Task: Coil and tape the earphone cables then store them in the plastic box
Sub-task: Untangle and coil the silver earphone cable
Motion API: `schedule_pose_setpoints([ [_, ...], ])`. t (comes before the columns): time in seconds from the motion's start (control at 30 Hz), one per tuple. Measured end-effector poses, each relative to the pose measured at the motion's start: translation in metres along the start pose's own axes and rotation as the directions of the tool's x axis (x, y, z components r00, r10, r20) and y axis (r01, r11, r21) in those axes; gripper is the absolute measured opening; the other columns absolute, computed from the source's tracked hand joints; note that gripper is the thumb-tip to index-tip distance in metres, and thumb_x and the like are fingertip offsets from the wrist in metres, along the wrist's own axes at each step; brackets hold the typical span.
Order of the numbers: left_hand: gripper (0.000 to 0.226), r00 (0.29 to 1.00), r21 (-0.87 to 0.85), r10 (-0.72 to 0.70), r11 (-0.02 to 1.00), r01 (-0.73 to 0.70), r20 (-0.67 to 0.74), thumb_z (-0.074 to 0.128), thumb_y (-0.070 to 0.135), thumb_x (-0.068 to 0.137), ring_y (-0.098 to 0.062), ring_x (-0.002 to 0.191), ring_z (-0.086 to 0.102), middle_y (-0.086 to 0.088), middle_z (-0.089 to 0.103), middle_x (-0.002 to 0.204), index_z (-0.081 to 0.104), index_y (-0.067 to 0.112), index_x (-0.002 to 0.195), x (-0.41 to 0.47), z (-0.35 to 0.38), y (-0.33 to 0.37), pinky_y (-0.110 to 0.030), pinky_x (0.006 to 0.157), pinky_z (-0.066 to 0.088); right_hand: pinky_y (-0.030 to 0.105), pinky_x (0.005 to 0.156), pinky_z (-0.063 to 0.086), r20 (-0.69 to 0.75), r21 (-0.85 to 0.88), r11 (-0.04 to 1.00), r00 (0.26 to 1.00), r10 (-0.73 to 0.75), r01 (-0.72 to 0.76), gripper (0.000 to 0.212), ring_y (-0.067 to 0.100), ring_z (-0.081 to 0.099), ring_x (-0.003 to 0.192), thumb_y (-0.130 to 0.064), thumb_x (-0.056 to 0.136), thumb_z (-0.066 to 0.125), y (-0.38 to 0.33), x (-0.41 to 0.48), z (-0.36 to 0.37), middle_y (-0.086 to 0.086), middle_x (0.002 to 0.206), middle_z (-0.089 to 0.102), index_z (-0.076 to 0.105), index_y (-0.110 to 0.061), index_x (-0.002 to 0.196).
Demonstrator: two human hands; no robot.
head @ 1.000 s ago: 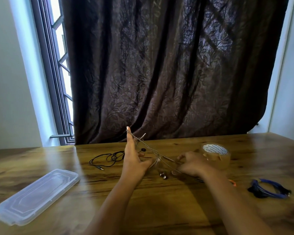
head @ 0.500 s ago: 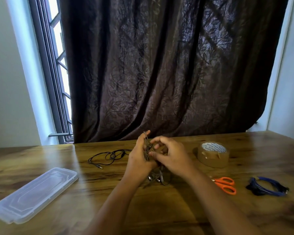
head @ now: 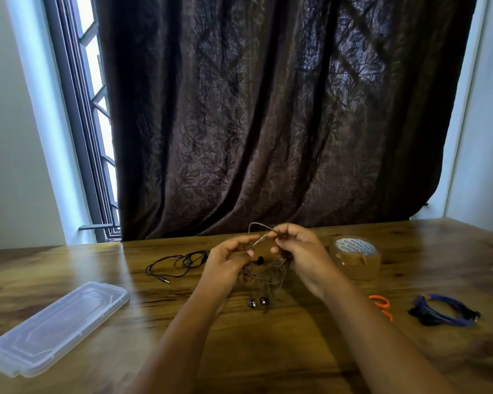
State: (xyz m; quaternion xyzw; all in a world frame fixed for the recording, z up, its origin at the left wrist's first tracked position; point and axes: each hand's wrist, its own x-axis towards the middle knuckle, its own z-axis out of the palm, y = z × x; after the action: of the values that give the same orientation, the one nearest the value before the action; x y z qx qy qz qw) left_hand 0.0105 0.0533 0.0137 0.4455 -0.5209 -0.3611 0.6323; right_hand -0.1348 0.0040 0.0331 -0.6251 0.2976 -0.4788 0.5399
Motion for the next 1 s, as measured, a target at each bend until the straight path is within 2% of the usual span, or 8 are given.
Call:
schedule_pose_setpoints([
  [0.13, 0.029, 0.982, 0.327, 0.124, 0.942, -0.070, -0.146, 0.065, 0.005, 0.086, -0.006, 0.059, 0.061, 0.004, 0.065, 0.102, 0.067, 0.029, 0.102, 0.003, -0.003, -0.002, -0.016, 0.046, 0.046, 0.016, 0.050, 0.038, 0.045, 0.164, 0.984, 0.998, 0.055, -0.061, 0.031, 0.003, 0.048, 0.049, 0.005, 0.092, 0.040, -0.006, -0.002, -0.001, 0.001, 0.075, 0.066, 0.064, -0.009, 0.078],
  [0.33, 0.030, 0.921, 0.506, 0.303, 0.850, -0.145, -0.244, 0.066, 0.010, 0.086, -0.017, 0.091, 0.062, 0.017, 0.057, 0.106, 0.068, 0.031, 0.107, 0.005, -0.008, -0.011, -0.036, 0.079, 0.057, 0.018, 0.051, 0.033, 0.001, 0.115, 0.992, 0.999, 0.042, -0.042, 0.027, 0.003, 0.039, 0.045, 0.001, 0.091, 0.041, -0.005, -0.002, -0.003, -0.004, 0.063, 0.057, 0.065, -0.011, 0.085],
  [0.5, 0.047, 0.896, 0.590, 0.370, 0.790, -0.164, -0.246, 0.049, -0.013, 0.086, -0.015, 0.103, 0.055, 0.003, 0.057, 0.103, 0.063, 0.030, 0.071, 0.005, -0.009, -0.010, -0.021, 0.087, 0.050, 0.021, 0.054, 0.035, -0.056, -0.081, 0.993, 0.995, 0.080, -0.085, 0.010, 0.006, 0.040, 0.048, -0.015, 0.092, 0.053, 0.002, 0.001, -0.009, -0.006, 0.057, 0.045, 0.061, -0.015, 0.085],
  [0.6, 0.046, 0.849, 0.879, 0.518, 0.447, -0.163, -0.106, 0.051, -0.008, 0.084, -0.013, 0.110, 0.043, 0.004, 0.047, 0.121, 0.067, 0.024, 0.112, -0.001, -0.008, -0.007, -0.018, 0.072, 0.046, 0.019, 0.056, 0.040, -0.058, -0.258, 0.964, 0.997, 0.047, -0.061, 0.010, 0.004, 0.052, 0.058, -0.019, 0.083, 0.070, 0.004, 0.000, -0.008, -0.009, 0.063, 0.057, 0.063, -0.015, 0.089],
  [0.67, 0.071, 0.855, 0.962, 0.518, 0.236, -0.137, -0.006, 0.056, 0.001, 0.085, -0.016, 0.116, 0.035, 0.001, 0.030, 0.138, 0.033, 0.033, 0.144, -0.004, -0.005, -0.007, -0.018, 0.065, 0.045, 0.021, 0.055, 0.040, -0.049, -0.303, 0.953, 0.999, -0.012, -0.003, 0.019, 0.007, 0.051, 0.061, -0.013, 0.077, 0.076, 0.004, 0.001, -0.010, -0.009, 0.063, 0.054, 0.061, -0.018, 0.088],
  [0.73, 0.092, 0.877, 0.963, 0.477, 0.259, -0.076, -0.059, 0.062, 0.019, 0.087, -0.022, 0.124, 0.029, -0.004, 0.015, 0.147, -0.004, 0.042, 0.146, -0.006, -0.004, -0.006, -0.022, 0.072, 0.050, 0.025, 0.054, 0.038, -0.027, -0.561, 0.825, 0.995, -0.099, 0.067, 0.025, 0.008, 0.046, 0.060, -0.014, 0.074, 0.076, 0.002, 0.001, -0.016, -0.011, 0.065, 0.049, 0.058, -0.027, 0.085],
  [0.83, 0.103, 0.890, 0.912, 0.400, 0.407, 0.042, -0.219, 0.061, 0.040, 0.088, -0.024, 0.129, 0.027, -0.005, 0.003, 0.151, -0.029, 0.045, 0.138, -0.007, -0.010, -0.011, -0.028, 0.083, 0.050, 0.023, 0.054, 0.034, 0.081, -0.913, 0.386, 0.986, -0.143, 0.131, 0.027, 0.004, 0.049, 0.075, -0.015, 0.078, 0.067, -0.001, -0.002, -0.022, -0.017, 0.084, 0.051, 0.053, -0.036, 0.088],
  [1.0, 0.100, 0.825, 0.841, 0.457, 0.540, 0.041, -0.333, 0.056, 0.012, 0.091, -0.021, 0.113, 0.039, -0.007, 0.016, 0.147, -0.025, 0.048, 0.137, -0.008, -0.018, -0.008, -0.020, 0.063, 0.037, 0.030, 0.071, 0.050, 0.027, -0.953, 0.286, 0.968, -0.250, 0.101, 0.032, 0.011, 0.054, 0.093, -0.002, 0.082, 0.056, 0.001, -0.006, -0.017, -0.014, 0.098, 0.053, 0.056, -0.033, 0.085],
])
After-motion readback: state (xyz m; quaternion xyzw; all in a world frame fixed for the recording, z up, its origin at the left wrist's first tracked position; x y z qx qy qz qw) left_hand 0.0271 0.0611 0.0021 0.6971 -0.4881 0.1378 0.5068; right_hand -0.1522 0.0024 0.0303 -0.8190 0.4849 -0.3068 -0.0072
